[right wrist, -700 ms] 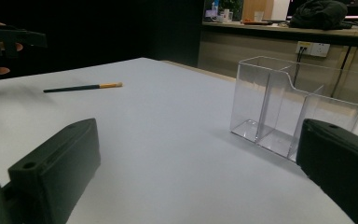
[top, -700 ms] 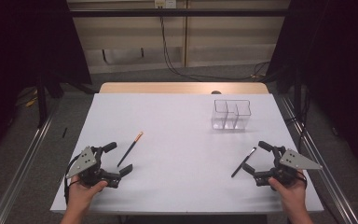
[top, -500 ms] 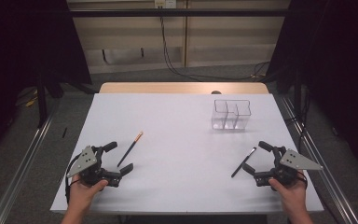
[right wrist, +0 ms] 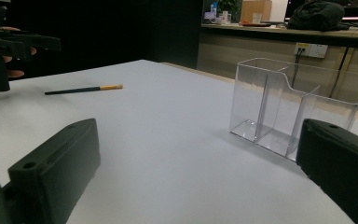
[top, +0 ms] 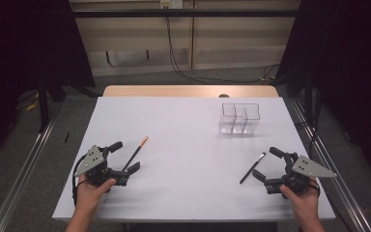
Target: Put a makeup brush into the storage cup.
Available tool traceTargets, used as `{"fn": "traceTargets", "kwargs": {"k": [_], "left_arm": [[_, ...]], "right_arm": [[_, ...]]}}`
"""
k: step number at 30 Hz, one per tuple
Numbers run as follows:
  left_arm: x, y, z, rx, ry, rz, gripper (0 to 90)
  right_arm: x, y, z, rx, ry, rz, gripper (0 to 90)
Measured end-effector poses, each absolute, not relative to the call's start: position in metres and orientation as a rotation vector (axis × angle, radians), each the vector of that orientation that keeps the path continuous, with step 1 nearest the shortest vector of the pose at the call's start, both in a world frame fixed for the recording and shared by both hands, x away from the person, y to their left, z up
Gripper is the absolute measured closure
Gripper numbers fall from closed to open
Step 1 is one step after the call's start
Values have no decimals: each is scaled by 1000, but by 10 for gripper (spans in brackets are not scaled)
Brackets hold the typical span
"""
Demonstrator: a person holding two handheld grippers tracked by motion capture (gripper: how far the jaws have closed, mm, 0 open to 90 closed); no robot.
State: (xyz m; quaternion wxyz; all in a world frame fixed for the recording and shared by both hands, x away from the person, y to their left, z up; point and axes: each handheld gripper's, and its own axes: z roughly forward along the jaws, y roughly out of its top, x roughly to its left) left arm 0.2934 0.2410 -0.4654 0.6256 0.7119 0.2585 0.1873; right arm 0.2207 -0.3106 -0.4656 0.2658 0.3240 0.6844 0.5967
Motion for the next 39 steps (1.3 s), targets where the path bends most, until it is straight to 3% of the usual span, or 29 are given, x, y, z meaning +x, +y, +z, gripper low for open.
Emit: {"fn": "traceTargets", "kwargs": {"k": [39], "left_arm": [[347,210,-465,1611,646,457,0]], "right_arm": [[220,-311,-465,868,1853,1617,0]]}}
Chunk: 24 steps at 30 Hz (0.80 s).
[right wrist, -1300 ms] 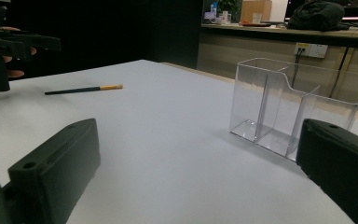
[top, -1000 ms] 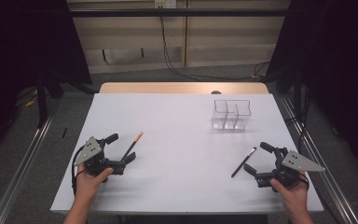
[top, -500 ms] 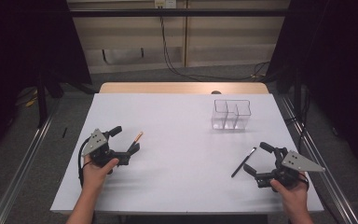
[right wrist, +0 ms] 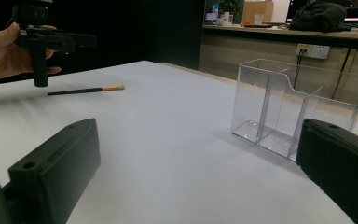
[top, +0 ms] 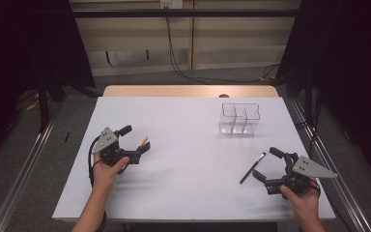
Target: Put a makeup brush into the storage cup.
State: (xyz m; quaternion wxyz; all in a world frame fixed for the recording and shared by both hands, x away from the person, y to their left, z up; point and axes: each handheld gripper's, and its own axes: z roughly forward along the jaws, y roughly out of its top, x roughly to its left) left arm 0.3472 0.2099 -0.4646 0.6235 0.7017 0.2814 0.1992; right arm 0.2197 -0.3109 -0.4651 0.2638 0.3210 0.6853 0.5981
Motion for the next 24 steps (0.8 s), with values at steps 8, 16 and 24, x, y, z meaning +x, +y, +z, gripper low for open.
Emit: {"fn": "traceTargets", "kwargs": {"k": [8,16,24], "left_arm": [[349,208,-466,1645,692,435,0],[355,207,-467,1747,780,404,0],[366,204,-467,1884,879,322,0]], "right_arm": [[219,-311,-465,870,1851,1618,0],[218,-311,-465,869,1852,1613,0],[218,-313,-465,879,1844,1615,0]]}}
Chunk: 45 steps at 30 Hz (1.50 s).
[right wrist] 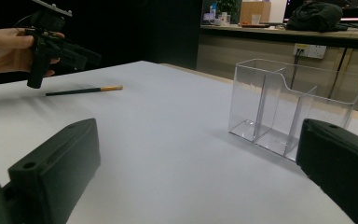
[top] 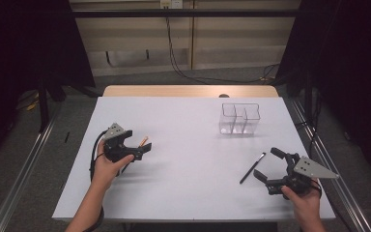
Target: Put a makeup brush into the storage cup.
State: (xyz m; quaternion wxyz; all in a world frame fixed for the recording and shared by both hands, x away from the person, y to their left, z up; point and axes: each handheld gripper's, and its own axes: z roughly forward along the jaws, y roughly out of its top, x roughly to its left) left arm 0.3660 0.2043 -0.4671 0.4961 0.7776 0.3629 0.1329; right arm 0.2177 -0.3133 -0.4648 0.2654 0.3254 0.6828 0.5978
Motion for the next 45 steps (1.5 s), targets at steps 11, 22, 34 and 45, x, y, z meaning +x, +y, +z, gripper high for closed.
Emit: {"fn": "traceTargets", "kwargs": {"k": [11,22,34,45], "left_arm": [[379,202,-461,2085,1022,242,0],[389,194,-458,2244,1131,136,0],[389,190,-458,2411,1184,72,0],[389,193,-456,2473,1204,80,71]], "right_arm": [[218,-314,-465,884,1838,1620,0],[217,-316,-465,888,1831,1627,0],[217,-316,-465,891,1830,1625,0],[217,-317,-465,891,1828,1623,0]]}}
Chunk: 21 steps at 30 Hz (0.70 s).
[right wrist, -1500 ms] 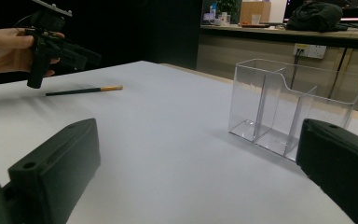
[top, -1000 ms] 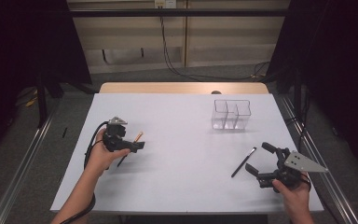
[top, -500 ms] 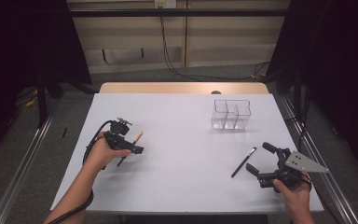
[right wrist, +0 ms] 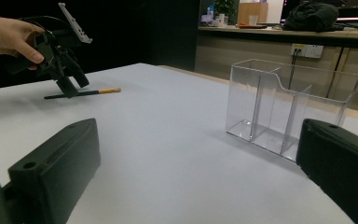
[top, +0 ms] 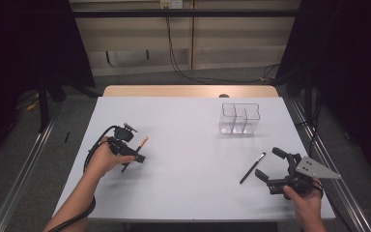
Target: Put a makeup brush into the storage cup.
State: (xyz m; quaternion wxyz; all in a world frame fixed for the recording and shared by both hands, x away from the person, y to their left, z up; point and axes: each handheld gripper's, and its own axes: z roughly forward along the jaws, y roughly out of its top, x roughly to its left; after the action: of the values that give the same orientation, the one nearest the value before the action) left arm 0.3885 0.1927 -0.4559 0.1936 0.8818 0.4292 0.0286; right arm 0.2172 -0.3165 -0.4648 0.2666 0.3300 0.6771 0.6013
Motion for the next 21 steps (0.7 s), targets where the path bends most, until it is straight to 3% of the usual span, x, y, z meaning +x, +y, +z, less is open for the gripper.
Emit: {"fn": "traceTargets", "kwargs": {"k": [9,14,21], "left_arm": [[388,196,-455,2488,1219,82,178],[388,196,-453,2508,1190,97,312],[387,194,-452,2520,1189,129,378]], "right_arm": [[217,-317,-465,893,1828,1624,0],[217,-317,-464,888,1830,1630,0],[217,-317,-465,890,1832,1623,0]]}}
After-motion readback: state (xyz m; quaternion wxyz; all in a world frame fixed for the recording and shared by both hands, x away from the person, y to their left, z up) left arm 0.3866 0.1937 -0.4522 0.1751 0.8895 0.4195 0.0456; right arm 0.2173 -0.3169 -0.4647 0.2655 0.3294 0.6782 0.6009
